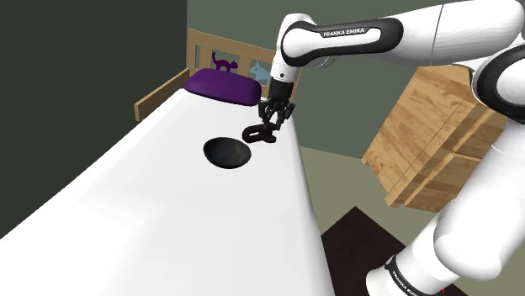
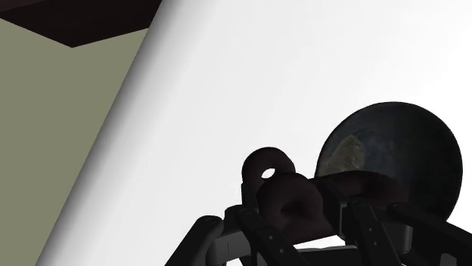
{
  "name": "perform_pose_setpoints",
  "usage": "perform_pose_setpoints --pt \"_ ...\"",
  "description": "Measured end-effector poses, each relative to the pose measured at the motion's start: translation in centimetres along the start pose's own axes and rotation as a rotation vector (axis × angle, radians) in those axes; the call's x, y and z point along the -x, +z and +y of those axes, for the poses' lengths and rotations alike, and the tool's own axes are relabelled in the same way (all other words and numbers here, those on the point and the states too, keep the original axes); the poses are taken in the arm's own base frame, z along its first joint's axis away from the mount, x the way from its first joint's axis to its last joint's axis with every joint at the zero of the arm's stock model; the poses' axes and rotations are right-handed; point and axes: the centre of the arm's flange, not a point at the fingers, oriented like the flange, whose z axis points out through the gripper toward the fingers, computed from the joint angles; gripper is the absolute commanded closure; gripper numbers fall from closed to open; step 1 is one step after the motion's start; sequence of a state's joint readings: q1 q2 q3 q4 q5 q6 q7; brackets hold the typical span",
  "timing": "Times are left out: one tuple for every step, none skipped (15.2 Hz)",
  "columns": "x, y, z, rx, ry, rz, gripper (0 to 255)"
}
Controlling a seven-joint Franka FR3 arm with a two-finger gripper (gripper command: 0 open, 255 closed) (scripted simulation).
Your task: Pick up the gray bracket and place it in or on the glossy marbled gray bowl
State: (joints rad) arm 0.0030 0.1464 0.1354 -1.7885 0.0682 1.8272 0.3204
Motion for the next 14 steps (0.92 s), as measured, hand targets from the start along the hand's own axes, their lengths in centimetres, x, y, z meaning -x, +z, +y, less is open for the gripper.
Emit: perform_pose_setpoints --pt "-0.4 -0.3 -1.3 0.0 0.0 0.0 255" --pt "-0.8 -0.6 -2.7 0.0 0.0 0.0 255" --pt "-1.1 -0.6 -3.8 0.0 0.0 0.0 255" --pt "-1.4 -0.6 -5.0 0.0 0.0 0.0 255" --pt "-1.8 -0.5 -6.2 0.0 -0.001 0.0 255" --pt "-2.5 -0.2 -7.6 0.0 0.0 0.0 255" --pt "-2.7 -0.3 -8.8 0.0 0.0 -0.001 255" --pt "-2.9 -0.2 -9.2 0.0 0.0 0.0 255" --pt "-3.0 0.1 -9.5 0.0 0.0 0.0 255" --pt "-3.1 0.6 -9.5 0.0 0.0 0.0 255" --pt "-3.2 1.1 -9.6 0.0 0.001 0.0 255" --pt "-3.3 1.5 -9.6 0.0 0.001 -0.001 255" --pt "-3.4 2.1 -9.5 0.0 0.001 -0.001 255" --pt "-3.4 2.7 -9.5 0.0 0.001 -0.001 255"
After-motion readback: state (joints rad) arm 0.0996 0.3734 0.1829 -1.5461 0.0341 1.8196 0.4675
